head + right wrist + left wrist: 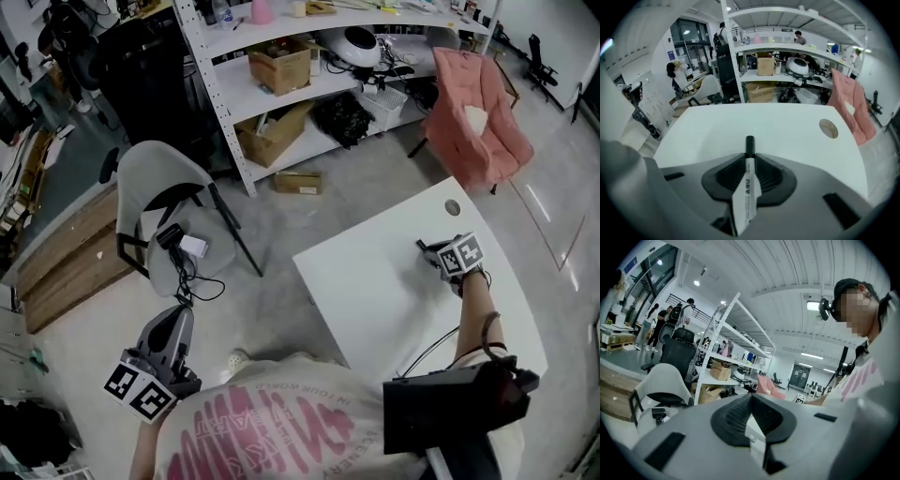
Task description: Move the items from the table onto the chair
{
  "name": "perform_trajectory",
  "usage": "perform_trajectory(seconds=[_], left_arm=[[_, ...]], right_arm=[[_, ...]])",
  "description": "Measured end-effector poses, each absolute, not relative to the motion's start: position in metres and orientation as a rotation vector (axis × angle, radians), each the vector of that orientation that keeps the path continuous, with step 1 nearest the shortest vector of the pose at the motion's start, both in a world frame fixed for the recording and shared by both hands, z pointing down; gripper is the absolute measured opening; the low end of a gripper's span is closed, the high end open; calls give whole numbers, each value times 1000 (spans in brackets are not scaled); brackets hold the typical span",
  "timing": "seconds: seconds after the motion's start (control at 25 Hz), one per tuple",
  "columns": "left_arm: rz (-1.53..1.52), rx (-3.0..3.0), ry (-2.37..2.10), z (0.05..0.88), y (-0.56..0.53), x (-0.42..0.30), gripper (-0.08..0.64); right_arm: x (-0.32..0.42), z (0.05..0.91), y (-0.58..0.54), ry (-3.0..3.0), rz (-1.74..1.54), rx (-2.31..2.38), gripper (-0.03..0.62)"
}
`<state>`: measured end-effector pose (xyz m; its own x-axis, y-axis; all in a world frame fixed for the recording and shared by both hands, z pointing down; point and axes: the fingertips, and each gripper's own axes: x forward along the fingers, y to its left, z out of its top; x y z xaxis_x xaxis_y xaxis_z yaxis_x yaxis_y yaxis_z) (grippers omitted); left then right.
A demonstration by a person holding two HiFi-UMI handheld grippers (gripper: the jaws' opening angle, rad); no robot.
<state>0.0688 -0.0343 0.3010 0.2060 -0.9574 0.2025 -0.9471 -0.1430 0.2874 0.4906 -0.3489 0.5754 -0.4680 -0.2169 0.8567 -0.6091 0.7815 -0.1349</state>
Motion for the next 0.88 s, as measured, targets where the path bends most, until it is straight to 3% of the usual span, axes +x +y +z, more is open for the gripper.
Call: perform_trajectory(seconds=[0.28,0.52,0.88], left_arm=[[-90,2190,-1679,314,-59,75,9],[-78,2262,-1538,317,-79,77,9],[-194,2328,-1409,290,-83,33,9]], right_arm=[[496,566,-335,-2023,601,753,74],[489,509,-292,-2272,885,1026,74],[403,396,-220,-2742,1150,1196,74]])
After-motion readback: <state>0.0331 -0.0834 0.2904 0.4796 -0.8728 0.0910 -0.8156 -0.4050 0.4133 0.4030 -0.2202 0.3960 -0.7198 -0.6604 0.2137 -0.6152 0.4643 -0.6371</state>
